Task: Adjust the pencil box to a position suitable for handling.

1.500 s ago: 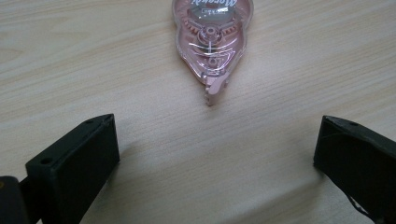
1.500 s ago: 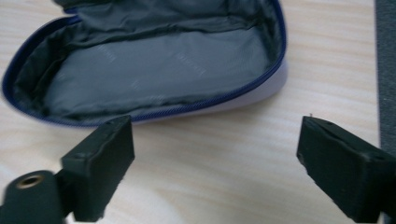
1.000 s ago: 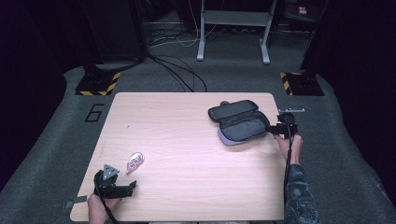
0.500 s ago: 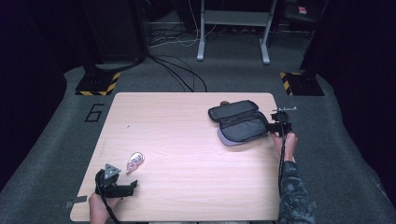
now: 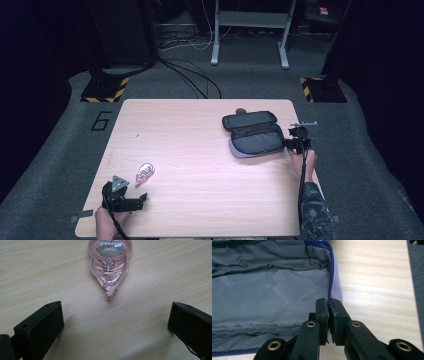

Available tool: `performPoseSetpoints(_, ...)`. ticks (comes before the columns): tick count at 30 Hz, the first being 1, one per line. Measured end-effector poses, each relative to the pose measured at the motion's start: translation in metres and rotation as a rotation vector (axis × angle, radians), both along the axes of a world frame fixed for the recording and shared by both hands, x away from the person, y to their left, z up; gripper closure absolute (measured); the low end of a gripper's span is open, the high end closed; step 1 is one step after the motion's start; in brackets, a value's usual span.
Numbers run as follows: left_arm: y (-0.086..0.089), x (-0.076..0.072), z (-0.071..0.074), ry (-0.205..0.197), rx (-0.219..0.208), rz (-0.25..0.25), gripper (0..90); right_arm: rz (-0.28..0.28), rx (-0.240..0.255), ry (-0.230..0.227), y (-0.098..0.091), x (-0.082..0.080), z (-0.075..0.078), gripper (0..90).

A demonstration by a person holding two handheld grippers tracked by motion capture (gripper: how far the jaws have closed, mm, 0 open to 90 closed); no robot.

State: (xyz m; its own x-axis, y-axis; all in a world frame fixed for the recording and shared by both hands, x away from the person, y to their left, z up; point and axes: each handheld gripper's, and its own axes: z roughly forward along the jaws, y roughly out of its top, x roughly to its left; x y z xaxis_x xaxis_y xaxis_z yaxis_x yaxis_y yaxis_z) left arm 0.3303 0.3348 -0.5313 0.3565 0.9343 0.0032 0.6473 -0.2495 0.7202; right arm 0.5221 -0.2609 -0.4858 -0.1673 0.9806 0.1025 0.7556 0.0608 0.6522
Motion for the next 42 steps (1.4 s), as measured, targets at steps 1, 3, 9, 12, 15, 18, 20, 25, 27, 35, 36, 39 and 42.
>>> performPoseSetpoints(1,0.0,0.0,0.0,0.0,0.0,0.0,0.3,0.0,0.0,0.0,0.0,0.0,0.0,85.7)
performPoseSetpoints(3,0.0,0.0,0.0,0.0,0.0,0.0,0.2,0.003,0.005,0.0,0.001,-0.005,-0.001,85.5)
performPoseSetpoints(9,0.0,0.0,0.0,0.0,-0.001,0.0,0.2,0.029,-0.002,-0.011,0.003,-0.016,-0.003,85.1)
performPoseSetpoints(12,0.0,0.0,0.0,0.0,0.0,0.0,0.2,0.035,0.002,-0.021,0.005,-0.022,-0.004,84.7)
performPoseSetpoints(15,0.0,0.0,0.0,0.0,0.0,0.0,0.3,0.037,0.007,-0.02,0.007,-0.026,-0.004,84.5)
performPoseSetpoints(18,0.0,0.0,0.0,0.0,0.0,0.0,0.3,0.049,0.018,-0.03,0.012,-0.035,-0.006,84.5)
performPoseSetpoints(20,0.0,0.0,0.0,0.0,0.0,0.0,0.3,0.05,0.022,-0.025,0.013,-0.037,-0.006,84.4)
performPoseSetpoints(25,0.0,0.0,0.0,0.0,0.0,0.0,0.3,0.075,0.011,-0.035,0.021,-0.046,-0.007,84.4)
performPoseSetpoints(27,0.0,0.0,0.0,0.0,0.0,0.0,0.3,0.084,0.009,-0.04,0.024,-0.049,-0.007,84.5)
performPoseSetpoints(35,0.0,0.0,0.0,0.0,0.0,0.0,0.3,0.14,0.002,-0.046,0.037,-0.064,-0.008,84.8)
performPoseSetpoints(36,0.0,0.0,0.0,0.0,0.0,0.0,0.3,0.14,0.002,-0.046,0.037,-0.064,-0.008,84.8)
performPoseSetpoints(39,0.0,0.0,0.0,0.0,0.0,0.0,0.3,0.147,0.023,-0.038,0.043,-0.069,-0.007,84.8)
performPoseSetpoints(42,0.0,0.0,0.0,0.0,-0.001,0.0,0.3,0.17,0.025,-0.051,0.053,-0.076,-0.007,84.7)
